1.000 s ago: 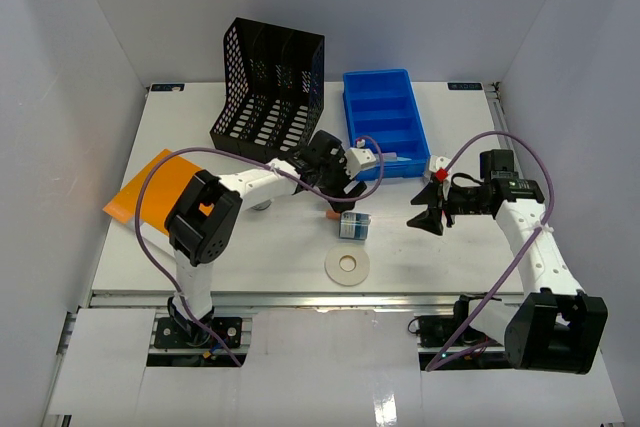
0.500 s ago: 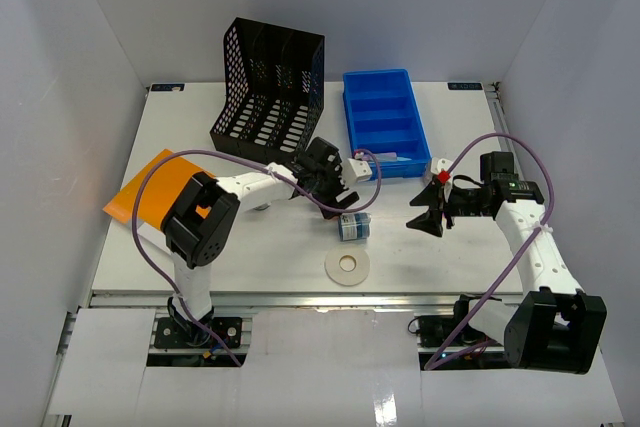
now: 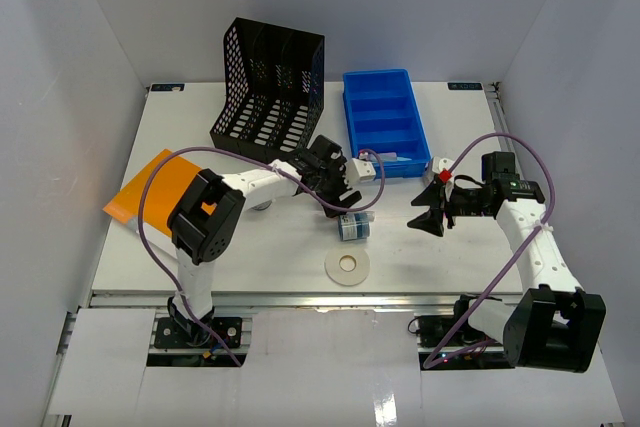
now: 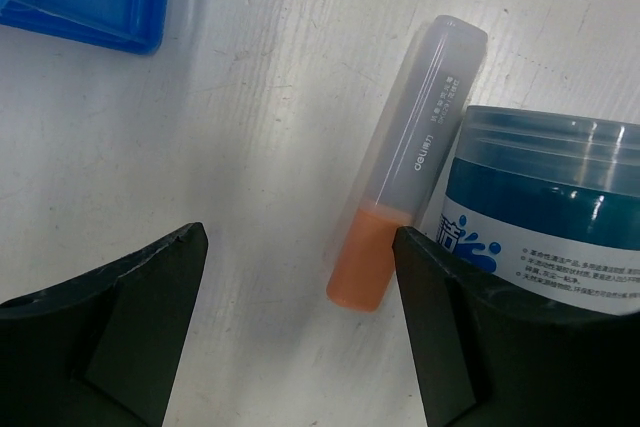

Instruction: Organize the desk

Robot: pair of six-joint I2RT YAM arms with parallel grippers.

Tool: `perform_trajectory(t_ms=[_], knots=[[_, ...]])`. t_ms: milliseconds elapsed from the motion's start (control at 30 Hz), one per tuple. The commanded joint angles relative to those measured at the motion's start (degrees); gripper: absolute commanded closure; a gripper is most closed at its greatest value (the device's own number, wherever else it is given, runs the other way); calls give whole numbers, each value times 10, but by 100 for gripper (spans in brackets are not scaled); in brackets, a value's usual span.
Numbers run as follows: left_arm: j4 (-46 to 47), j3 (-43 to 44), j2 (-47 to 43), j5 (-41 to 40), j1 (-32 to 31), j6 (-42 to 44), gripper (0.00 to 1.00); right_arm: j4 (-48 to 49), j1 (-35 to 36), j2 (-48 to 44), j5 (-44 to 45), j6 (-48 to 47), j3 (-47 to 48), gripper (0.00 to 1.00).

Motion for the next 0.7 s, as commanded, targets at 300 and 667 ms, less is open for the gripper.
perform_trajectory(t_ms=[300,667], knots=[[-9,5,-49,40,1,-9,14,-21,-4,10,-24,-15,-3,36],[-8,-4,-17,45,1,-11,17,-22,-5,12,-26,-14,-2,36]])
